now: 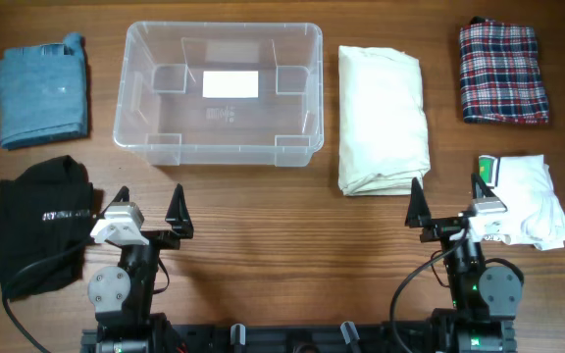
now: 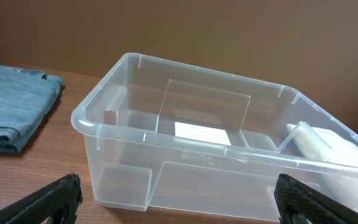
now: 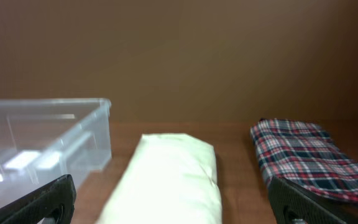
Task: Pack container
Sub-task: 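Move the right gripper toward the cream folded cloth, then grasp the cream folded cloth's right edge with the right gripper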
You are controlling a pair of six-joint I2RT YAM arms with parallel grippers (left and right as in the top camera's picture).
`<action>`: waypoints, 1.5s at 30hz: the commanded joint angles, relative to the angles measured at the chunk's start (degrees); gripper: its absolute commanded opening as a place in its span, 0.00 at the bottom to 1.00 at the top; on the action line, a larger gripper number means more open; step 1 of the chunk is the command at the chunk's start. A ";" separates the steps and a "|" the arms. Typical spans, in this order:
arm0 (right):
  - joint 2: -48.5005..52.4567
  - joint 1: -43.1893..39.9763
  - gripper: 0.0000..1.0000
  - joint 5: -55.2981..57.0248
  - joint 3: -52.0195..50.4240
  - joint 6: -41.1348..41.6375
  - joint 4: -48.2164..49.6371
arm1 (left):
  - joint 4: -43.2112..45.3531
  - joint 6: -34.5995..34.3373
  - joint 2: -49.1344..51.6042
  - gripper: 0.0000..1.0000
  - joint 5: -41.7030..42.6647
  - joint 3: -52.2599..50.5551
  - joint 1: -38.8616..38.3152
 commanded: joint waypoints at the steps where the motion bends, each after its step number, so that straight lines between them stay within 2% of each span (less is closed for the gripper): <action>1: 9.07 -0.31 1.00 -0.28 9.20 4.79 1.68 | 0.00 0.94 -0.31 1.00 -0.55 -0.44 -0.26; 4: 30.91 -0.31 1.00 -4.17 26.05 2.75 -2.34 | 0.00 0.94 -0.31 1.00 -0.55 -0.44 -0.26; 7: 55.74 -0.44 1.00 -5.77 49.72 2.73 -15.19 | 0.00 0.92 -0.31 1.00 -0.55 -0.44 -0.26; 9: 68.19 -1.33 1.00 -5.92 62.86 2.71 -24.11 | 0.00 0.94 -0.31 1.00 -0.55 -0.44 -0.26; 11: 77.18 -2.03 1.00 -6.38 70.47 2.78 -28.52 | 0.00 0.92 -0.31 1.00 -0.55 -0.44 -0.26; 14: 82.53 -3.13 1.00 -5.77 71.17 -0.98 -26.49 | 0.00 0.94 -0.31 1.00 -0.55 -0.44 -0.26; 17: 87.78 -5.95 1.00 -10.38 71.17 -6.38 -27.65 | 0.00 0.94 -0.31 1.00 -0.55 -0.44 -0.26; 23: 103.06 -12.22 1.00 -28.92 71.17 -11.82 -30.12 | 0.00 0.94 -0.31 1.00 -0.55 -0.44 -0.26; 28: 110.05 -13.77 1.00 -36.44 71.17 -11.78 -30.97 | 0.00 0.94 -0.31 1.00 -0.55 -0.44 -0.26; 40: 118.27 -14.08 1.00 -36.41 70.88 -8.63 -30.91 | 0.00 0.94 -0.31 1.00 -0.55 -0.44 -0.26; 45: 124.28 -13.27 1.00 -42.64 70.84 -6.67 -27.06 | 0.00 0.94 -0.31 1.00 -0.55 -0.44 -0.26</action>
